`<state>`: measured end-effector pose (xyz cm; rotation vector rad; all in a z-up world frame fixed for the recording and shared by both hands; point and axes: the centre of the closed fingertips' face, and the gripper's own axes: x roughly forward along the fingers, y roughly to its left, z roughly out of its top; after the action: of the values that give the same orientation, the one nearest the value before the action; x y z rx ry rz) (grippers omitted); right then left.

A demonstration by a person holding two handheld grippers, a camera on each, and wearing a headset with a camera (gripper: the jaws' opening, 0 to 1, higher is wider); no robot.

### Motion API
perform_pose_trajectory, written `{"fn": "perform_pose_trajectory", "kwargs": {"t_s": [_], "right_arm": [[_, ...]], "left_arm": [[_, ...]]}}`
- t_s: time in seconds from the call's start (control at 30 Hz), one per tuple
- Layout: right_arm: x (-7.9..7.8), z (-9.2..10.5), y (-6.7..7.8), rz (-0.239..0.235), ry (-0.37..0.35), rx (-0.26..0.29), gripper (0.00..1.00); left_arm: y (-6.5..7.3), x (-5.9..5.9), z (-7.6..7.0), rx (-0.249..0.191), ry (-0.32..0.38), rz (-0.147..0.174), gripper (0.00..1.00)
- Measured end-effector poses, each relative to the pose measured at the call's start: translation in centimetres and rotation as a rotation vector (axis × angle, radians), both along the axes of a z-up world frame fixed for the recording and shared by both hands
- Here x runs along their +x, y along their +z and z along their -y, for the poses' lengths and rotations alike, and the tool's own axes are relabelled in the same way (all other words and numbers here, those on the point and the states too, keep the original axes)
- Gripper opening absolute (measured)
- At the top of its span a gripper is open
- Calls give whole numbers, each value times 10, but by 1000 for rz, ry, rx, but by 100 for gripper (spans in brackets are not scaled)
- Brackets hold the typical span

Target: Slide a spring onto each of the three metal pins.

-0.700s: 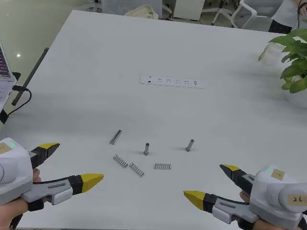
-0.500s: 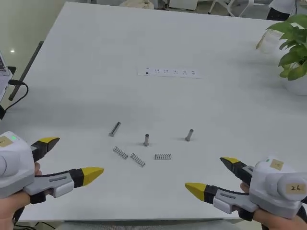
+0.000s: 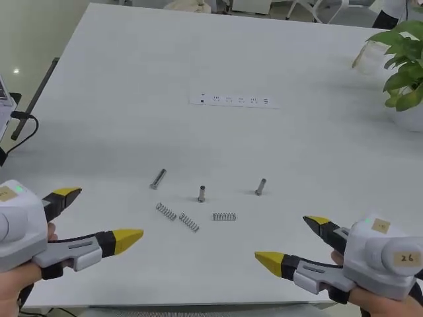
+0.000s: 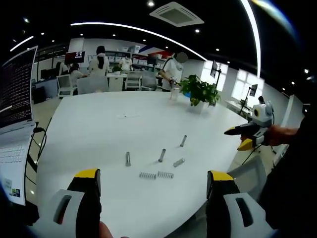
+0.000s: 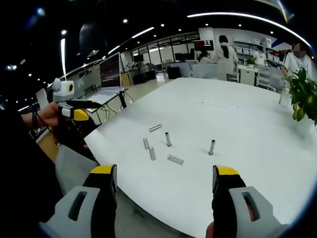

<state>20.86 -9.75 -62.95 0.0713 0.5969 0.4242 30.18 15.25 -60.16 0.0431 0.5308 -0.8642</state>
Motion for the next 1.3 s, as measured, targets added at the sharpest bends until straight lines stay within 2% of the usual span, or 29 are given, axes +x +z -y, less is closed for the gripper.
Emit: {"fn": "perform_pose_trajectory", "kwargs": {"t_s": [0.33,0.9,1.3], "right_arm": [[-2,0,-1,-1,1,-1,78],[-1,-6,-3,3,28,-11,77],[5,4,-5,9,74,-45,77]], "left_arm": [[-3,-4,-1,7,-5,-4,86],[-2,-8,2,34,-35,7,86],[-5,-13,8,32,-32,9,86]]}}
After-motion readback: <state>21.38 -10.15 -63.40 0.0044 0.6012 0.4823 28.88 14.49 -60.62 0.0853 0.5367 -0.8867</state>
